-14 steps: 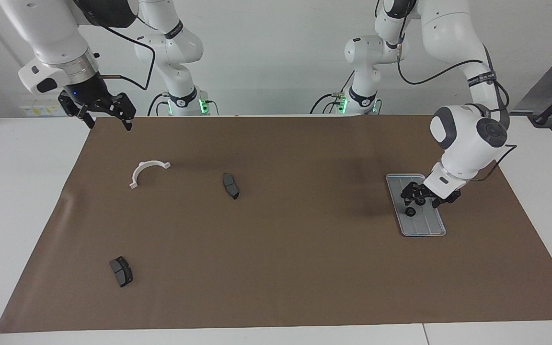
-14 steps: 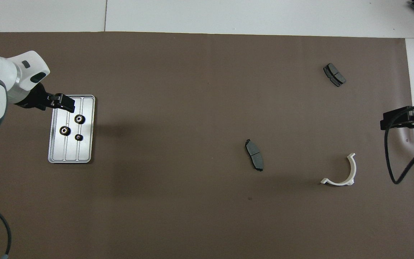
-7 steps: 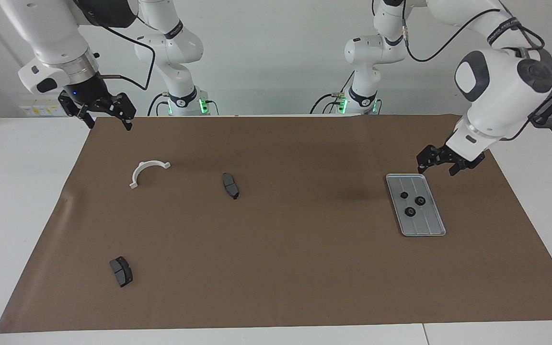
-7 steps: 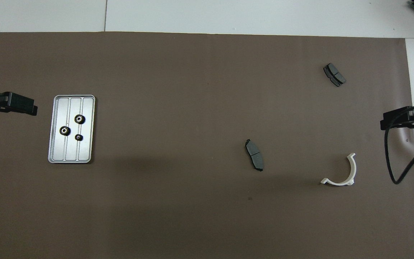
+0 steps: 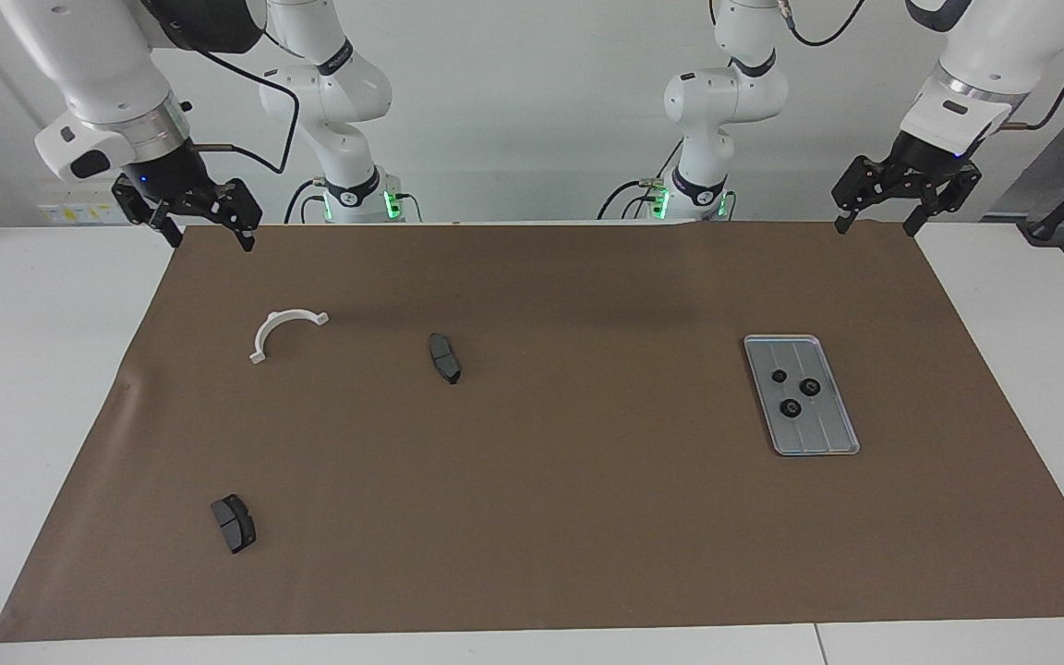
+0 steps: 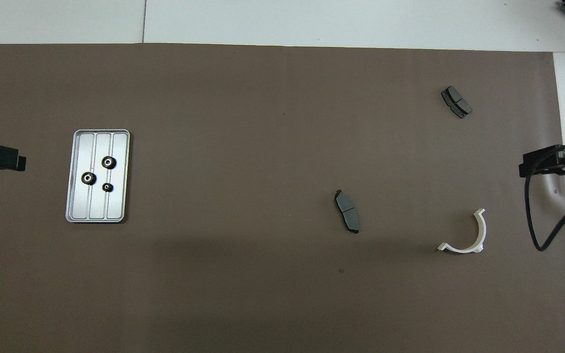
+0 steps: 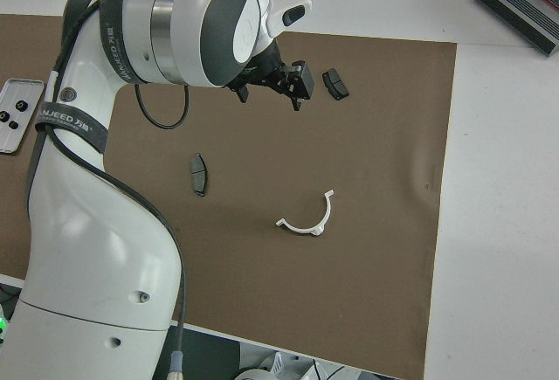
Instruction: Pick bearing gear from pile to tray
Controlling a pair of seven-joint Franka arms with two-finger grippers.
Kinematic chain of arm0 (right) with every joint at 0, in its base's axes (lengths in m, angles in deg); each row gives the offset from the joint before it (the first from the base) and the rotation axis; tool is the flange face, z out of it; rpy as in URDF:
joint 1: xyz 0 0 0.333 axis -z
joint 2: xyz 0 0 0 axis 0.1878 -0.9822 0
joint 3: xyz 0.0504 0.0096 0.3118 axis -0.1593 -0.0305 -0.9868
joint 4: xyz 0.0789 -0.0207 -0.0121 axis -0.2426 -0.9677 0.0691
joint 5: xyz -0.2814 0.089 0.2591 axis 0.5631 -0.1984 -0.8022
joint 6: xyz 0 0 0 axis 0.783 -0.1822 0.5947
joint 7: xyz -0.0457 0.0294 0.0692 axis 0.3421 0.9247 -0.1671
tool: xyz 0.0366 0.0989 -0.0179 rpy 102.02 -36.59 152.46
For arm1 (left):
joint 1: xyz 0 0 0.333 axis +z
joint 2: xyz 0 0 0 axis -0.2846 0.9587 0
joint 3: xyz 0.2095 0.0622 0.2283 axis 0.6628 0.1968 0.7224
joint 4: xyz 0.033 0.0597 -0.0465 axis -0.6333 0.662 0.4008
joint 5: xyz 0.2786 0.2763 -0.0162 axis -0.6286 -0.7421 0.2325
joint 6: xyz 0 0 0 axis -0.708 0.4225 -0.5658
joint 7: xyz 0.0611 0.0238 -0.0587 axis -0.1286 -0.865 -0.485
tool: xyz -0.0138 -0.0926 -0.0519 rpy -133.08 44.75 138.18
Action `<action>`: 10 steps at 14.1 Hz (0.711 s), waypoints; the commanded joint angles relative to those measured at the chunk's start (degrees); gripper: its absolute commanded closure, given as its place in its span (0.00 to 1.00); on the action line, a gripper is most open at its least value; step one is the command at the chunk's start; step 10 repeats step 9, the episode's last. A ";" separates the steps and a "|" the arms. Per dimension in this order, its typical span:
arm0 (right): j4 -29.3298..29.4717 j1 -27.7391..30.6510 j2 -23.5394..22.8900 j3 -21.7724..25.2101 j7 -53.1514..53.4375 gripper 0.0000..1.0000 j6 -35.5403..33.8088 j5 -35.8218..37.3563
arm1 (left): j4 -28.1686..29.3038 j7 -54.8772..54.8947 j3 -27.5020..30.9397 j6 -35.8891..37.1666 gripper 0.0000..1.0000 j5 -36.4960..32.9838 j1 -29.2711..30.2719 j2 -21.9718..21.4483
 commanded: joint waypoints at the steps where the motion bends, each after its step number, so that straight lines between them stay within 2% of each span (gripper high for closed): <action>1: -0.54 0.20 0.72 -0.08 -1.27 0.00 -0.50 -0.29 | 2.02 -0.38 -0.22 -0.48 0.00 -1.30 -0.51 -1.40; 10: -0.46 0.20 0.72 -0.08 -1.27 0.00 -0.50 -0.29 | 2.55 -0.03 -0.31 0.83 0.00 -1.30 -0.07 -1.84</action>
